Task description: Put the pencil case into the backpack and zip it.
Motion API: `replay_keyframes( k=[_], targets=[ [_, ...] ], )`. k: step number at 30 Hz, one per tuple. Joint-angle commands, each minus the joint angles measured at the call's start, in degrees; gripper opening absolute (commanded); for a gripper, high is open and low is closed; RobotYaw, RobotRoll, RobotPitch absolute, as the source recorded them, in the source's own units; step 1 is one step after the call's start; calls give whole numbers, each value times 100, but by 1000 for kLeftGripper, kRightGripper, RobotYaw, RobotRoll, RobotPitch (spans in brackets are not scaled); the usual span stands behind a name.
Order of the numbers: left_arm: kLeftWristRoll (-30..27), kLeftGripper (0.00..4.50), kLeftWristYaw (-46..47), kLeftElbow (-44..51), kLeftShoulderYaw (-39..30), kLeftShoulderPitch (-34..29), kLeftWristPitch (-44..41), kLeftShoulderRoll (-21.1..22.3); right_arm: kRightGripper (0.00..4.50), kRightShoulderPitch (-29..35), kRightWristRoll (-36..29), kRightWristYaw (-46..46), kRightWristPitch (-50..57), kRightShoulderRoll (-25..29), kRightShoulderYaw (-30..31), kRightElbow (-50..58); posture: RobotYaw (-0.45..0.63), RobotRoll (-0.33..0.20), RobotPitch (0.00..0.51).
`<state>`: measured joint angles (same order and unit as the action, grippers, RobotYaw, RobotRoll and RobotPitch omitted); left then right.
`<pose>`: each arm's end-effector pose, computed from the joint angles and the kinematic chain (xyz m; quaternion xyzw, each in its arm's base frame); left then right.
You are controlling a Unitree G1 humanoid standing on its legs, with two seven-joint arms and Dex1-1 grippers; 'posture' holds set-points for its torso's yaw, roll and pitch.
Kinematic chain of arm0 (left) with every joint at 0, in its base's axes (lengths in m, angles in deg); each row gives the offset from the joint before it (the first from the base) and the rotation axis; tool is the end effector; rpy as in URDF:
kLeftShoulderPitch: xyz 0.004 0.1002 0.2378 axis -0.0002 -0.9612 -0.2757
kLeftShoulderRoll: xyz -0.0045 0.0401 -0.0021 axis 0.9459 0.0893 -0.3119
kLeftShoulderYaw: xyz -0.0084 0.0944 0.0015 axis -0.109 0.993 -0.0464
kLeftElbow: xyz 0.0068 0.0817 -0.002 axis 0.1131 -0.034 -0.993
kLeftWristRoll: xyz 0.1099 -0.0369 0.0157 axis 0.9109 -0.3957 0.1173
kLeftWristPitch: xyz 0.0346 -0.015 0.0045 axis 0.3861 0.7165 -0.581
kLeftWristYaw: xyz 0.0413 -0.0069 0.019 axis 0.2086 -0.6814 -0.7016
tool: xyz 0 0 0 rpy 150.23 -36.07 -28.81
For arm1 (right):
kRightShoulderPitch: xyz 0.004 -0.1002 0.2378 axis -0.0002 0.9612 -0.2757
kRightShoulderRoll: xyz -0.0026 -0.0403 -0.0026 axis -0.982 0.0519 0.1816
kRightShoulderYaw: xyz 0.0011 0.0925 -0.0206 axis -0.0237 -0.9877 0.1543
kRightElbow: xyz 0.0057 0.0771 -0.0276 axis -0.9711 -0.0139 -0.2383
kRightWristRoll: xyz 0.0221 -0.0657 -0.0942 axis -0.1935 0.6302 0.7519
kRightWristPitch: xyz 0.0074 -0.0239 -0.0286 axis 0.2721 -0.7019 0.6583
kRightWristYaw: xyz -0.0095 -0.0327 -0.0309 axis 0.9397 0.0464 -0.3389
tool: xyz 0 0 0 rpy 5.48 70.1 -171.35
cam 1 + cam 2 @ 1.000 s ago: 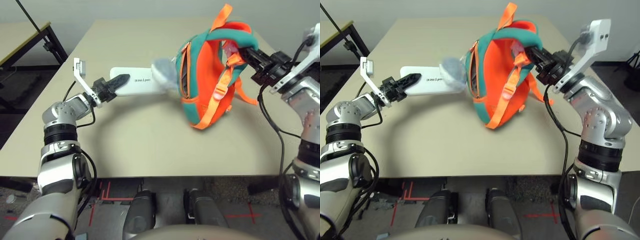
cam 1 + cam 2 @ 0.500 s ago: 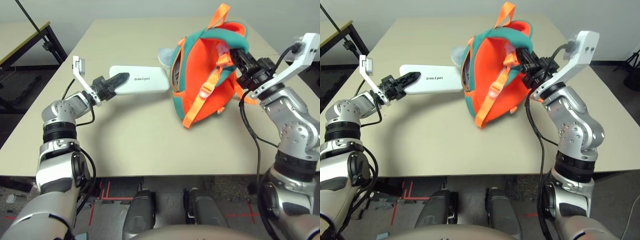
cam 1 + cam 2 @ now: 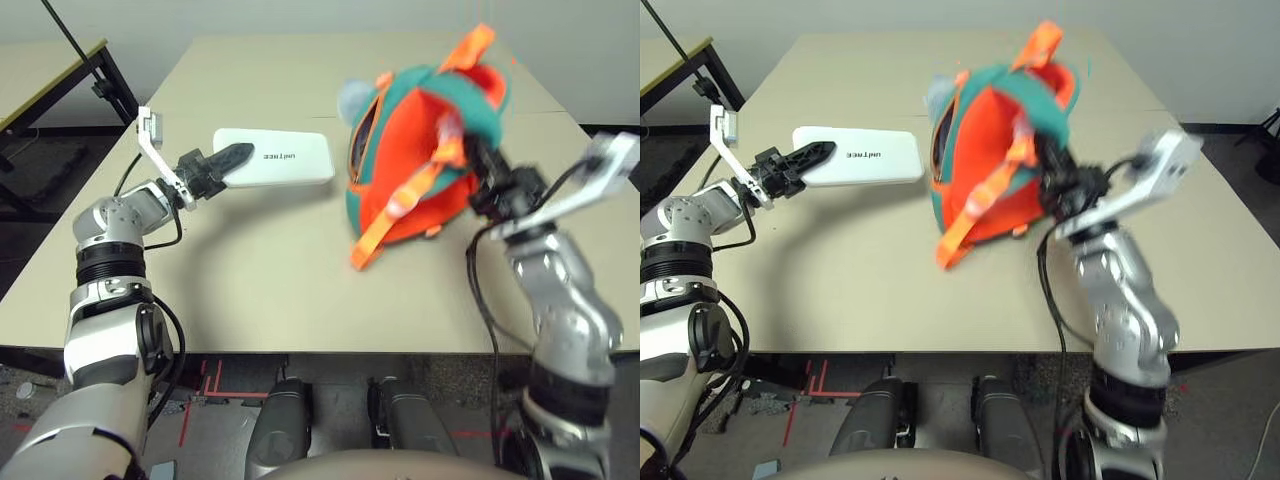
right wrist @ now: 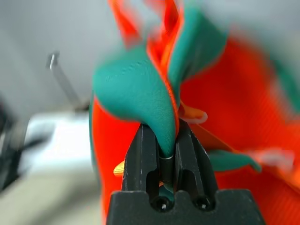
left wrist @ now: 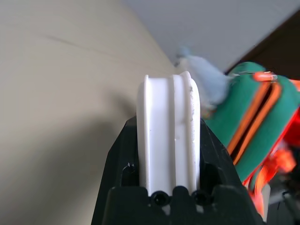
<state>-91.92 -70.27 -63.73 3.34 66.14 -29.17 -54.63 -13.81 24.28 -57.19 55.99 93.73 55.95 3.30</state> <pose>0.3224 0.2810 0.1874 -0.3069 0.0833 -0.3680 0.8737 0.2019 -0.1811 0.1597 0.1807 -0.0705 0.2517 0.9482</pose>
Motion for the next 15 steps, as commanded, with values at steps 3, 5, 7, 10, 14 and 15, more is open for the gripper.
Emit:
replay_keyframes(
  k=[3, 5, 7, 10, 14, 15],
  targets=[
    [-299, 1275, -246, 826, 119, 81, -551, 217, 72, 626, 21, -607, 89, 513, 458, 285, 13, 0, 59],
    [-369, 1275, -257, 1059, 130, 55, -718, 258, 72, 670, 18, -684, 81, 626, 538, 282, 16, 0, 56],
    [-465, 1275, -285, 1313, 144, 27, -924, 327, 72, 680, -16, -730, 91, 694, 586, 274, 19, 0, 55],
    [-552, 1275, -421, 1802, 265, -120, -1217, 614, 72, 641, 19, -772, 60, 776, 620, 185, 25, 0, 56],
    [-614, 1274, -534, 2273, 366, -245, -1466, 1018, 72, 541, 15, -835, 58, 863, 593, 80, 38, 0, 56],
    [-637, 1274, -536, 2360, 370, -245, -1509, 1089, 72, 514, 15, -852, 55, 881, 586, 46, 53, 0, 56]
  ],
)
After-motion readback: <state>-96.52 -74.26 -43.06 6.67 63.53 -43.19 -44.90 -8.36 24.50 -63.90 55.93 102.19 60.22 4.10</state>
